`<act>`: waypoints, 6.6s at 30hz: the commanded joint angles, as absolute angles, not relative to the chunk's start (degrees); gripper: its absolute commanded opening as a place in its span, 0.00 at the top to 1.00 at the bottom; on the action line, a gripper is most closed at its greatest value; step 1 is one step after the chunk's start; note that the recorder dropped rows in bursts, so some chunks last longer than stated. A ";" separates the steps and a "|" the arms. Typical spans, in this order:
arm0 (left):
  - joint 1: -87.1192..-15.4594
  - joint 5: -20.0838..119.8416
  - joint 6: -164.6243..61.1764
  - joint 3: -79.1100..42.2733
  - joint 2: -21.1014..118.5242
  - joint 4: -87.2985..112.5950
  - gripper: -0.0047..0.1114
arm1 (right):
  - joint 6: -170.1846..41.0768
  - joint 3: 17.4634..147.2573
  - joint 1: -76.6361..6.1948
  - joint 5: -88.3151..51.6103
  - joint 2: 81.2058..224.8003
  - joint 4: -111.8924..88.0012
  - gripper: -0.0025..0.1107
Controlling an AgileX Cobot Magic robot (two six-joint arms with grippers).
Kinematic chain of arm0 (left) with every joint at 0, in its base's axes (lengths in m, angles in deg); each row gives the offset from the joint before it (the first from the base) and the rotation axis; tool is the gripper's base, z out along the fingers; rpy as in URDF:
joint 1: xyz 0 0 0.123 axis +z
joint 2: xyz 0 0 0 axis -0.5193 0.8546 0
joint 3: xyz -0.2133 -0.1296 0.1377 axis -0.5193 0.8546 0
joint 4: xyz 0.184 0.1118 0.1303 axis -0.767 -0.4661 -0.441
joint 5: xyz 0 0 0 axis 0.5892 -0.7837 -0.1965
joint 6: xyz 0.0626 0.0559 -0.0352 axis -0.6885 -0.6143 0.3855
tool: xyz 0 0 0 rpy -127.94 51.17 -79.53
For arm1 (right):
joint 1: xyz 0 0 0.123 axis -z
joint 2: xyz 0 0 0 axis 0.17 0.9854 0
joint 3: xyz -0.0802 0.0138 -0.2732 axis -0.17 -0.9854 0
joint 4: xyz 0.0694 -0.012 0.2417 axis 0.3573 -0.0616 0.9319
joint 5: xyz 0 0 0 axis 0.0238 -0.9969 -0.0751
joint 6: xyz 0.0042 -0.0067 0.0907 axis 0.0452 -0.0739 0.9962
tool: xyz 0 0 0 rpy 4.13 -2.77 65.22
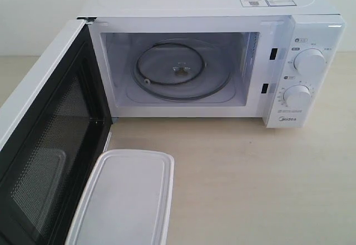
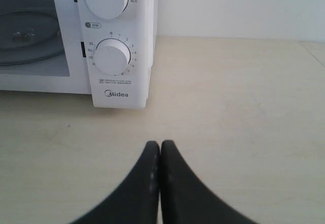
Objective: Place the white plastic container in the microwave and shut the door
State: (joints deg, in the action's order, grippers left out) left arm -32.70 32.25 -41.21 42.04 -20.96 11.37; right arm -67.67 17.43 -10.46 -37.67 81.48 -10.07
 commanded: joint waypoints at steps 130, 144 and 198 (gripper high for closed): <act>-32.52 32.72 -41.29 42.27 -21.10 11.33 0.92 | -132.10 56.87 -41.81 -56.95 185.27 88.00 0.52; -32.52 32.53 -41.29 42.27 -21.10 11.33 0.92 | -132.10 56.87 -41.81 -57.50 185.27 88.00 0.62; -32.52 32.43 -41.29 42.27 -21.10 11.33 0.92 | -129.60 57.43 -41.81 -58.19 174.89 88.00 0.98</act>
